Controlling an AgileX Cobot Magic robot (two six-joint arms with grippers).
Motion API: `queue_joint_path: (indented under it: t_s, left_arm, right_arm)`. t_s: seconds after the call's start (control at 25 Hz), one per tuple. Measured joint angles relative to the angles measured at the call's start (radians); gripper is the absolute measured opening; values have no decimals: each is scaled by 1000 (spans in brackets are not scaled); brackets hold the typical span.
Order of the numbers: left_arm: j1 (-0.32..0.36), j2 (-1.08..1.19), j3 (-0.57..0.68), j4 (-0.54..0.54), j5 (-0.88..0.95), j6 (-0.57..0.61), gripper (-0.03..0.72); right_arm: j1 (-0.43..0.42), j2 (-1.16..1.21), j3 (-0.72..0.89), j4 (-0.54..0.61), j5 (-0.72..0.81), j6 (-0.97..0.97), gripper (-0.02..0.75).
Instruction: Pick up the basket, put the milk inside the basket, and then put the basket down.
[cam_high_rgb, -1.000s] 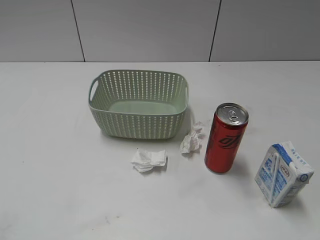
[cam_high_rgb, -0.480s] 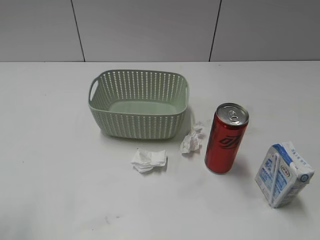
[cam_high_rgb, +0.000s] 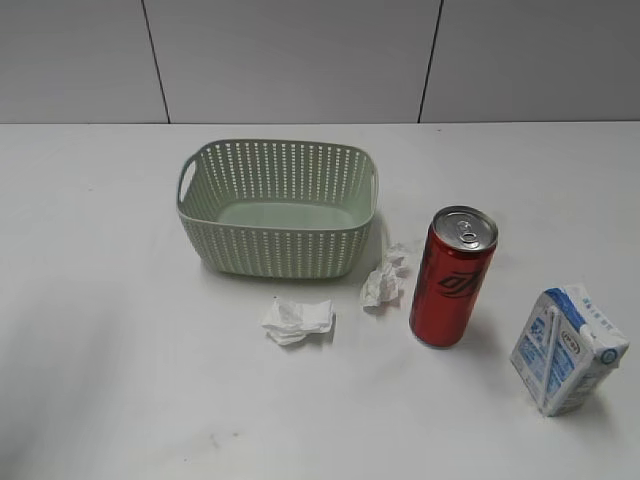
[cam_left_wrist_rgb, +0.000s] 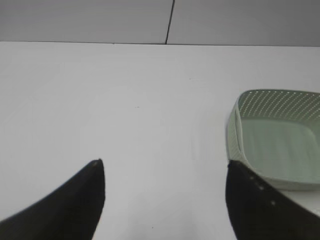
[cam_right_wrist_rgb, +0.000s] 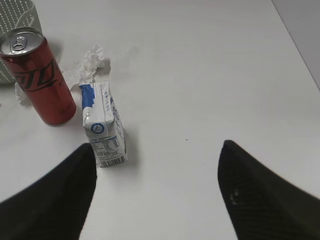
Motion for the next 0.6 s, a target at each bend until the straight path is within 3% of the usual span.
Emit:
queue_joint_path:
  t_s: [0.4, 0.6]
  left_arm:
    - [-168, 419, -258, 5, 74, -2, 569]
    - [-262, 639, -412, 106, 167, -67, 569]
  right_arm:
    - [0, 0, 0, 0, 0, 0, 590]
    - [0, 0, 0, 0, 0, 0, 590]
